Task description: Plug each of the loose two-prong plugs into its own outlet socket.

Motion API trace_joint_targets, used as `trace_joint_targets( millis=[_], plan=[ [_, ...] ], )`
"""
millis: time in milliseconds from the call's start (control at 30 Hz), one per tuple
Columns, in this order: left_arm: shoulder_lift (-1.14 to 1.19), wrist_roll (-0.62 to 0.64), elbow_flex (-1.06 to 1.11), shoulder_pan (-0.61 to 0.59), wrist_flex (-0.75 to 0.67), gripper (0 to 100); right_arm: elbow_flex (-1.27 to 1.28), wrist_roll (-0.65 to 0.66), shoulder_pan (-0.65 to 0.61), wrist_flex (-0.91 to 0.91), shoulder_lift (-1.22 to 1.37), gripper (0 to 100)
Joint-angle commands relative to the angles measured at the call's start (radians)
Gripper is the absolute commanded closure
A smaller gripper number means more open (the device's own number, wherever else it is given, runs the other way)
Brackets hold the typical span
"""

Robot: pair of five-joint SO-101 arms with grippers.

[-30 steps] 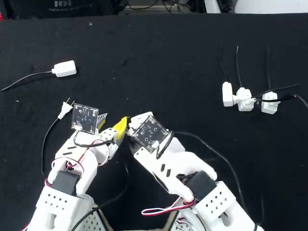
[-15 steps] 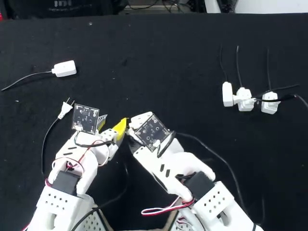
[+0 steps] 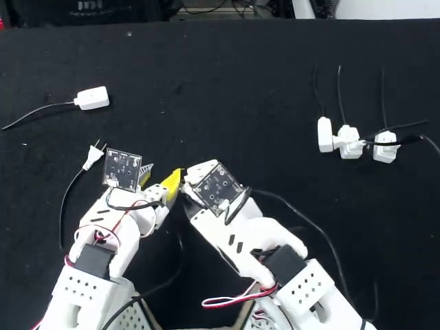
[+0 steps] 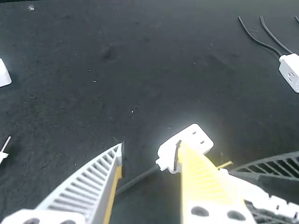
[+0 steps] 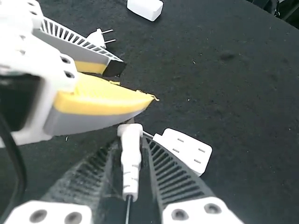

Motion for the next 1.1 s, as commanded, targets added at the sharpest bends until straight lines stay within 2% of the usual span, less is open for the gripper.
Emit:
trace_joint_targets(
  millis=[0, 333, 500, 633, 700, 900, 1067],
  plan=[
    [0.011, -0.005, 0.004, 0.015, -0.003, 81, -0.030, -0.003, 0.020, -0.044, -0.050, 98.8],
    [0.011, -0.005, 0.004, 0.008, 0.000, 81, -0.148, -0.003, 0.025, 0.126, -0.039, 98.8],
    [0.003, -0.005, 0.004, 0.005, 0.000, 81, -0.239, -0.003, 0.163, 0.183, 0.019, 98.8],
    [0.000, -0.002, 0.025, 0.005, -0.008, 81, -0.397, -0.002, 0.212, 0.250, 0.226, 98.8],
    [0.000, 0.038, 0.033, 0.005, -0.008, 81, -0.498, -0.002, 0.216, 0.295, 0.374, 98.8],
    [0.000, 0.078, 0.045, 0.004, -0.009, 81, -0.839, -0.009, 0.259, 0.488, 0.802, 98.8],
    [0.000, 0.080, 0.091, 0.004, -0.095, 81, -1.059, -0.009, 0.310, 0.614, 1.086, 98.8]
  ],
)
